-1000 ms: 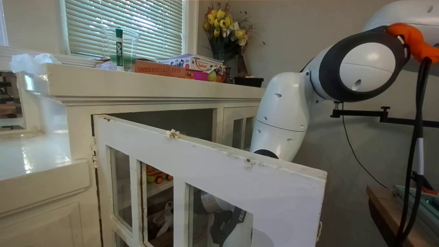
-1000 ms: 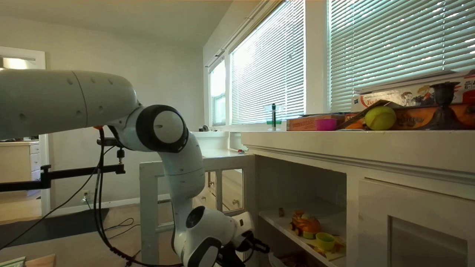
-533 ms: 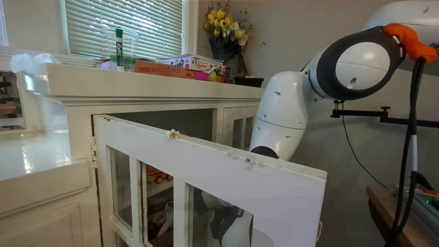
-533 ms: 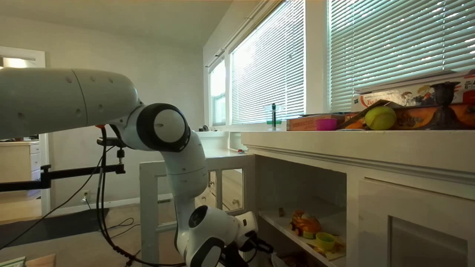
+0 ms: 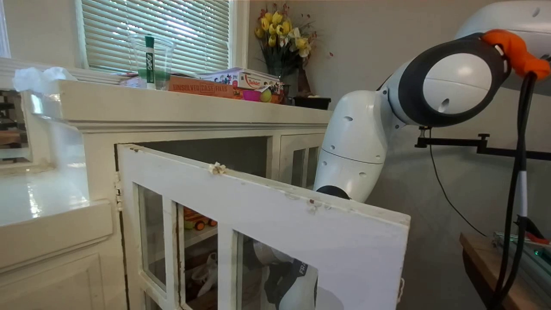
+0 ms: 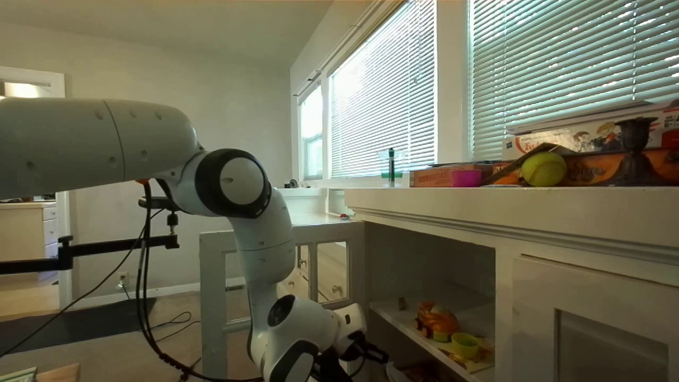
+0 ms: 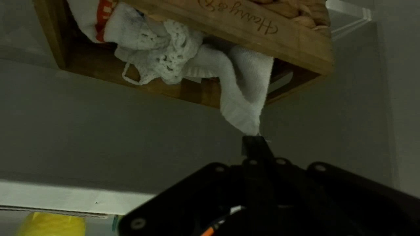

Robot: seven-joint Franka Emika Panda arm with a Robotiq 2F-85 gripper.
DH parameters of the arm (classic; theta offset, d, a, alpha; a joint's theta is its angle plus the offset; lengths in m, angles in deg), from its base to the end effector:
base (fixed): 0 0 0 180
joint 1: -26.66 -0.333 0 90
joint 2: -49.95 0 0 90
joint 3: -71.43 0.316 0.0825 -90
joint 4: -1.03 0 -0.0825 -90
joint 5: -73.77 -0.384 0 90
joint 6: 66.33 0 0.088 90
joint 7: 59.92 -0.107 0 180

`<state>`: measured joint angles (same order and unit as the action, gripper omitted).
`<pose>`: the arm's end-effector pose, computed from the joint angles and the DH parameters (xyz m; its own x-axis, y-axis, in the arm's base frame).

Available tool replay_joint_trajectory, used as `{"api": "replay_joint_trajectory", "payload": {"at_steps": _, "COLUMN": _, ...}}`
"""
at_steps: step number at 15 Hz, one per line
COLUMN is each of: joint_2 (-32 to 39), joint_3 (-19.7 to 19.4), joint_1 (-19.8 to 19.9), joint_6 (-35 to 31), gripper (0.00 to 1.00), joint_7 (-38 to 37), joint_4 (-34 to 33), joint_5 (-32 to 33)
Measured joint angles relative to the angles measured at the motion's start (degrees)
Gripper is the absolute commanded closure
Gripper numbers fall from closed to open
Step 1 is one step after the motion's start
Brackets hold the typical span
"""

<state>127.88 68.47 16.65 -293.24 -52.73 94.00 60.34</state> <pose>0.6029 0.0484 -0.0329 0.5563 0.0981 0.8252 0.0022 -0.9932 0.1166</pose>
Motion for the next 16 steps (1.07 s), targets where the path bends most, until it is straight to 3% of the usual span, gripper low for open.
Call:
{"api": "replay_joint_trajectory", "payload": {"at_steps": 5, "joint_2": 0.14, "joint_3": 0.0, "joint_1": -3.01, "joint_6": -3.21, "gripper": 1.0, "joint_7": 0.68, "joint_4": 2.61, "joint_5": -2.49}}
{"api": "replay_joint_trajectory", "payload": {"at_steps": 13, "joint_2": 0.09, "joint_3": 1.16, "joint_1": -7.94, "joint_6": -15.67, "gripper": 1.0, "joint_7": 4.41, "joint_4": 9.48, "joint_5": -15.24}}
{"api": "replay_joint_trajectory", "payload": {"at_steps": 16, "joint_2": -0.85, "joint_3": -2.89, "joint_1": -13.44, "joint_6": -15.06, "gripper": 1.0, "joint_7": 4.46, "joint_4": 10.56, "joint_5": -22.68}}
